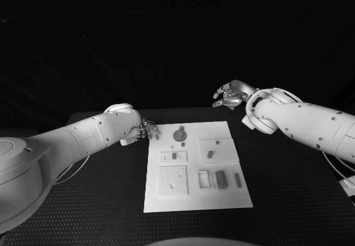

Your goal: Assemble the parts on the task board

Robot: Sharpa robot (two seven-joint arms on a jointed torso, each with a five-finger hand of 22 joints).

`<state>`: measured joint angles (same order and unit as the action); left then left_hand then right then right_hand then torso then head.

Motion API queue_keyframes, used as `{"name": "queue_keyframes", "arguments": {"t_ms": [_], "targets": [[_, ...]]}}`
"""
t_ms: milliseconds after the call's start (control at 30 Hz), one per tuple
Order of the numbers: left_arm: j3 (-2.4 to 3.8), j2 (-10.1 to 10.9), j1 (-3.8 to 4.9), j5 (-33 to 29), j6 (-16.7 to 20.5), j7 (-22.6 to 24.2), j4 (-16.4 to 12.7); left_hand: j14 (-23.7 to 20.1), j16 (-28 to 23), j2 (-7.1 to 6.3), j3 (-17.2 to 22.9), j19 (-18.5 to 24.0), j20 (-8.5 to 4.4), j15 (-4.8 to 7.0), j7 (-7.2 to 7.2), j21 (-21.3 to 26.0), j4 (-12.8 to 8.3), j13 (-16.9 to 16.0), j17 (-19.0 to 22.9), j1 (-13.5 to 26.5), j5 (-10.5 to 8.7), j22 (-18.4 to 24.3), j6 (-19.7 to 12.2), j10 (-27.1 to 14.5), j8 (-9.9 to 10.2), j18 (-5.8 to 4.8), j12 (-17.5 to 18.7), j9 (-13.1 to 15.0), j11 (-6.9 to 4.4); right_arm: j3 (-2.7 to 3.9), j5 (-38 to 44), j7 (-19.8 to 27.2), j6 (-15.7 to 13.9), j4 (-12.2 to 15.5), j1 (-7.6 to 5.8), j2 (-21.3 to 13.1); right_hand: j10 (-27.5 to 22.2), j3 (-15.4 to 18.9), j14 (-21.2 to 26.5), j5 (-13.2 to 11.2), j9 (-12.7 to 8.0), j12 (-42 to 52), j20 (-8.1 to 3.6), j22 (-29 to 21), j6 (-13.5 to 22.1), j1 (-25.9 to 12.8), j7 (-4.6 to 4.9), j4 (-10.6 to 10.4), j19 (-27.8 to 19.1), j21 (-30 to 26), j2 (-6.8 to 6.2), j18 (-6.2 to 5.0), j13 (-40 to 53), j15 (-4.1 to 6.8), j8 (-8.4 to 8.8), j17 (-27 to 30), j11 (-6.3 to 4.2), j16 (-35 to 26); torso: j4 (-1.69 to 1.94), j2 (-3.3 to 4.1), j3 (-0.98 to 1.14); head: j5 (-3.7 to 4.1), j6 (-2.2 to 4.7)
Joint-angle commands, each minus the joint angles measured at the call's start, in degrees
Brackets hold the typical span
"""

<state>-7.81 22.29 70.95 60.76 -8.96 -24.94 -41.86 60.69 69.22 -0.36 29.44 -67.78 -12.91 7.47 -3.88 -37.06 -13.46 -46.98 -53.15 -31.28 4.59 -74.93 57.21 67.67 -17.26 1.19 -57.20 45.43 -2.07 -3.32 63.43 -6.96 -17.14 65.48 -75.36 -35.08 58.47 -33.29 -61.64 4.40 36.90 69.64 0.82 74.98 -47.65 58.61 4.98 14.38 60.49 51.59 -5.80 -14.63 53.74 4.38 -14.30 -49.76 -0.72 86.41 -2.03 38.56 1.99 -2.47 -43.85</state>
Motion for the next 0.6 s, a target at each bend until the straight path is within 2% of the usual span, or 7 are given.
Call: {"name": "queue_keyframes", "arguments": {"t_ms": [33, 333, 500, 600], "targets": [[0.02, -0.5, -0.2, -0.5, 0.1, 1.2, 0.0, -0.1, 0.3, 0.5, -0.1, -0.1, -0.21, 0.39, -0.1, -0.2, -0.3, 0.1, 0.1, 0.0, 0.33, -1.1, 0.3, 0.2, 0.0, 2.83, -0.2, 0.1, -0.36, 0.02, 0.2, 0.4, 0.6, 0.1, 0.01, 0.2, -5.1, -0.1, 0.2, 0.2, 0.1, 0.2, 0.2, 0.9, -4.5, 0.0, 3.22, 0.4, -0.2, -0.2, 0.44, -0.36, -0.1, -0.26, 0.19, 0.1, 2.6, -0.2, 0.07, -0.06, 0.02, 0.05, -0.08], [0.03, -0.6, -0.42, -0.6, 0.8, 1.3, 0.6, 0.0, 0.4, 0.86, -0.1, -0.2, -0.26, 0.41, -0.08, -0.2, -0.6, 0.2, 0.2, -0.1, 0.61, -1.0, 0.4, 0.2, 0.0, 2.81, -0.3, 0.1, -0.39, 0.02, 0.2, 0.4, 0.7, 0.1, 0.01, 0.2, -5.1, -0.1, 0.2, 0.2, 0.1, 0.2, 0.19, 0.9, -4.5, 0.1, 3.21, 0.4, -0.2, -0.2, 0.47, -0.37, -0.1, -0.26, 0.19, 0.1, 2.6, -0.2, -0.06, -0.05, 0.02, 0.23, -0.14], [0.03, -0.6, -0.61, -0.9, 0.9, 1.4, 0.9, 0.0, 0.4, 0.96, -0.1, -0.3, -0.27, 0.42, -0.07, -0.2, -0.7, 0.2, 0.2, -0.2, 0.7, -1.0, 0.4, 0.3, 0.1, 2.8, -0.3, 0.1, -0.39, 0.02, 0.2, 0.4, 0.6, 0.3, 0.0, 0.2, -5.1, -0.1, 0.2, 0.2, 0.1, 0.2, 0.19, 1.0, -4.5, 0.1, 3.21, 0.5, -0.2, -0.2, 0.48, -0.37, -0.1, -0.26, 0.19, 0.1, 2.6, -0.2, 0.06, -0.06, 0.04, 0.44, -0.14], [0.04, -0.8, -0.82, -1.2, 1.0, 1.6, 1.1, 0.0, 0.4, 0.97, -0.1, -0.3, -0.27, 0.43, -0.07, -0.2, -0.8, 0.2, 0.2, -0.2, 0.71, -1.0, 0.4, 0.3, 0.1, 2.79, -0.3, 0.1, -0.39, 0.02, 0.2, 0.4, 0.6, 0.4, 0.0, 0.2, -5.1, -0.1, 0.2, 0.2, 0.1, 0.3, 0.19, 1.0, -4.5, 0.2, 3.21, 0.5, -0.2, -0.2, 0.48, -0.36, -0.1, -0.26, 0.19, 0.1, 2.6, -0.2, 0.07, -0.02, -0.01, 0.46, -0.18]]}}
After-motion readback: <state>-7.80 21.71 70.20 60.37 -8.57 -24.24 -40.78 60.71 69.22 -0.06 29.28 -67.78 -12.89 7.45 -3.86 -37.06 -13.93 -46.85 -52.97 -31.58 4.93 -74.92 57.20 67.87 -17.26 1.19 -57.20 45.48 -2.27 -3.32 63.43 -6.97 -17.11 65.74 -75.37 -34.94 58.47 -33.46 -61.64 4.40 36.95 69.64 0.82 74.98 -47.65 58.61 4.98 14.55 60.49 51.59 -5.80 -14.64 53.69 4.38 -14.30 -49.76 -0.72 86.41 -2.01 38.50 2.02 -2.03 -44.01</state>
